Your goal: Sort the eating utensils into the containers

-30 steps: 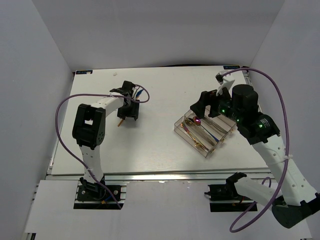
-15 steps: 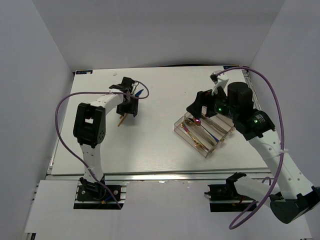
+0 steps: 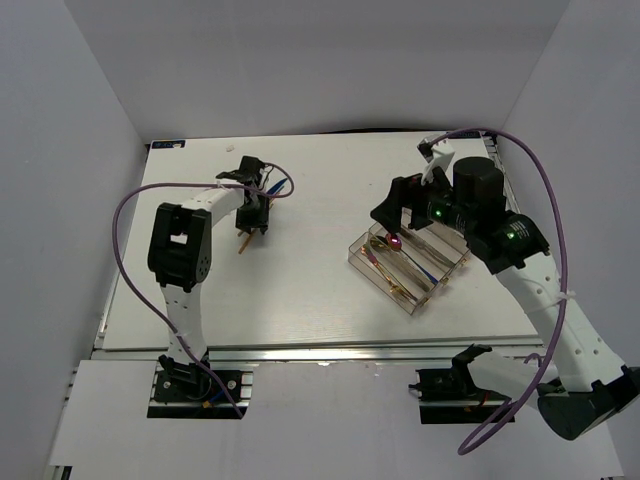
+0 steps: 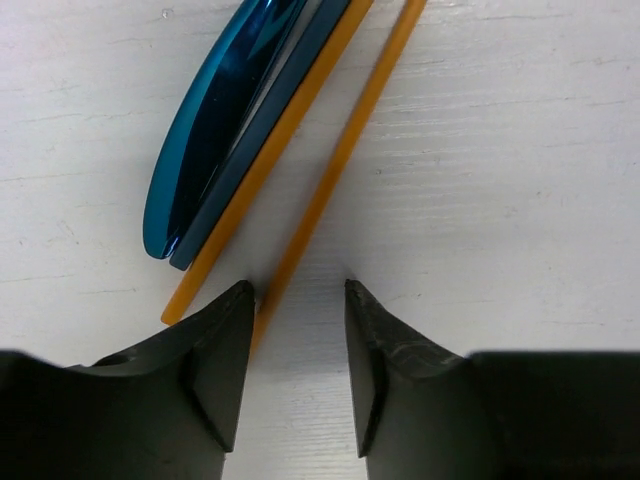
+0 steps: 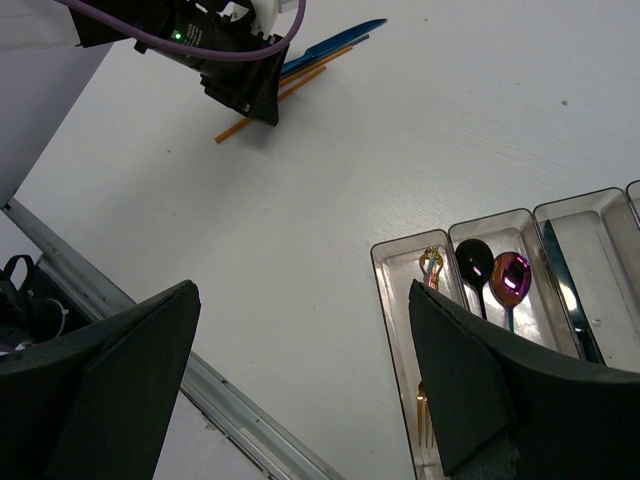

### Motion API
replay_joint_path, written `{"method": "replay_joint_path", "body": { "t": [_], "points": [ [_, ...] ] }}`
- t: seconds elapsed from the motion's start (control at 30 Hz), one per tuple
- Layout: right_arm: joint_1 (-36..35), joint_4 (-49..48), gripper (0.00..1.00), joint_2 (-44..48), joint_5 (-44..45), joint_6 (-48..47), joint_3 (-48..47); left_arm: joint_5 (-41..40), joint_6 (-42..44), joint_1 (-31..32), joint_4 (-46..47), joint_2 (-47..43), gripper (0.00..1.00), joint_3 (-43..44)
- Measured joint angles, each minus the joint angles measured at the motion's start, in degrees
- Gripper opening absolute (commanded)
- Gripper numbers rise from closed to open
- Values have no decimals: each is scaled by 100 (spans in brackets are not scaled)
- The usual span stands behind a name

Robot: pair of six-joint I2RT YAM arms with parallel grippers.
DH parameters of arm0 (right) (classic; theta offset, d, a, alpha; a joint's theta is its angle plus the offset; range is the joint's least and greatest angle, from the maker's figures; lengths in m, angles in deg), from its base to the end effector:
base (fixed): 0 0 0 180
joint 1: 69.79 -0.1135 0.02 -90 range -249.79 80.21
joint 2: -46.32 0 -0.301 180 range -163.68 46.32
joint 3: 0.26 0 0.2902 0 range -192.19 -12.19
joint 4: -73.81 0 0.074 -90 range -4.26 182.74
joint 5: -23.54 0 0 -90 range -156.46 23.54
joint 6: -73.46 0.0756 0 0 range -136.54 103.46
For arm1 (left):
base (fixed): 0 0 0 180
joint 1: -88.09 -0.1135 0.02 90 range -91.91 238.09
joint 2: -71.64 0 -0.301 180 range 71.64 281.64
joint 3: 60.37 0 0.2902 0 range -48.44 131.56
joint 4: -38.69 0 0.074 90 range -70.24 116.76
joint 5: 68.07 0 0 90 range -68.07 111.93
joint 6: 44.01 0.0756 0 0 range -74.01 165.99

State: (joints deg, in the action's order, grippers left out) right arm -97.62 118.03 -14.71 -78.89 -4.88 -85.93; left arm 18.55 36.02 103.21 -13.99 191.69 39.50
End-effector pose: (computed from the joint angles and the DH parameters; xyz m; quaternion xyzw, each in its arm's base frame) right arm 0.2376 0.1438 0.4483 -0.1760 0.7954 0.2769 0.5096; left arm 0.4715 -0.1228 0.1311 0.0400 0.9876 -0.0039 0.1517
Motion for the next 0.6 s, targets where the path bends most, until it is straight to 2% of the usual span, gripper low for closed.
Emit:
{"method": "replay_joint_path", "body": {
  "t": [0.07,0.1,0.13,0.27,0.43,0.6],
  "points": [
    [0,63,89,-101,4,0,-105,-2,-57,-2,103,-48,41,-94],
    [0,92,89,-157,-15,2,-153,-4,-83,-2,146,-76,34,-149],
    [0,81,89,-212,-52,17,-177,-9,-120,2,212,-114,22,-219],
    [4,-177,89,-275,-306,553,-48,-46,-291,136,455,-328,0,-577],
    [83,-1128,89,151,-863,1357,1040,-271,-538,706,691,-654,0,-1091],
    [164,-1150,89,-184,-640,1851,1458,-17,-1003,1388,872,-1054,0,-1622]
  ]
}}
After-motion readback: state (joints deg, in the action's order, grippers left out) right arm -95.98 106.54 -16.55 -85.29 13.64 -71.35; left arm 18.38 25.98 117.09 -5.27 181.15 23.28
